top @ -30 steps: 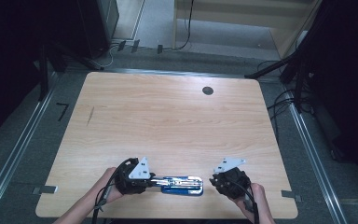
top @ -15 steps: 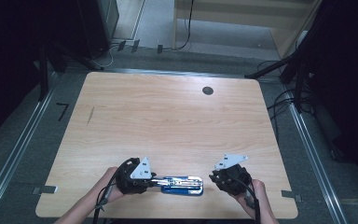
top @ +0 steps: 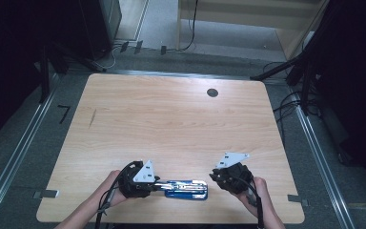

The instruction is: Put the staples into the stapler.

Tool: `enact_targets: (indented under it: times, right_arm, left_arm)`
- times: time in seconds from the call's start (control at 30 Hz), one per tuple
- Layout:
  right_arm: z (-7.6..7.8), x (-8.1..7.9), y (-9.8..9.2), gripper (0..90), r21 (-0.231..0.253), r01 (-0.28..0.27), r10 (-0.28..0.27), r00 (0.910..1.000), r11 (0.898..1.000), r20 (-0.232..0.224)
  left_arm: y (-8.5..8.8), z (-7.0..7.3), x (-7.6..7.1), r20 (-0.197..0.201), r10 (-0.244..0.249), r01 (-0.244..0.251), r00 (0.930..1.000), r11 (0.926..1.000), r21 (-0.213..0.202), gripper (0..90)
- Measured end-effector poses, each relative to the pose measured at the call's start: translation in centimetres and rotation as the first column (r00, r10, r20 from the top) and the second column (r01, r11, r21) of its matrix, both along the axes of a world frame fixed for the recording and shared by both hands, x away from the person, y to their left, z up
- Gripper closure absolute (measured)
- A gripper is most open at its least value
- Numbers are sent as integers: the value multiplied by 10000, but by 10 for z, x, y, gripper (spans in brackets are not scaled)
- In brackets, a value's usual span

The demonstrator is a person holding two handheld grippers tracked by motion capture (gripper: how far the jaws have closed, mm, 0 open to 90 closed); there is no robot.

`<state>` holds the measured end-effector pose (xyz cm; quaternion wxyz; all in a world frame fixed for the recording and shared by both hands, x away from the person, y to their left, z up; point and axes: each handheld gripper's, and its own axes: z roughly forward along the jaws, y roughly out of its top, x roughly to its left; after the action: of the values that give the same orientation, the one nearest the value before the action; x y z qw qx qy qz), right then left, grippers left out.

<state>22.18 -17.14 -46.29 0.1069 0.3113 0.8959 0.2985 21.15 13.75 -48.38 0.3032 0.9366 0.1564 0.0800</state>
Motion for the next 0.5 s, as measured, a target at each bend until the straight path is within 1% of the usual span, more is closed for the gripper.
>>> enact_targets:
  times: [0.2,0.33,0.4,0.5]
  right_arm:
    - [3,5,10,798,179,-362,360,9993,9992,108]
    - [3,7,19,798,153,-685,683,9976,9975,128]
    - [3,7,20,798,175,-735,733,9972,9971,124]
    - [2,9,27,798,173,-1088,1086,9940,9939,144]
  left_arm:
    - [0,0,0,2,-20,20,10000,10000,17,708]
    - [0,0,1,-4,-36,36,10000,10000,5,705]
    - [0,0,1,-3,-41,41,10000,10000,7,705]
    - [0,0,1,3,-42,42,10000,10000,-3,704]
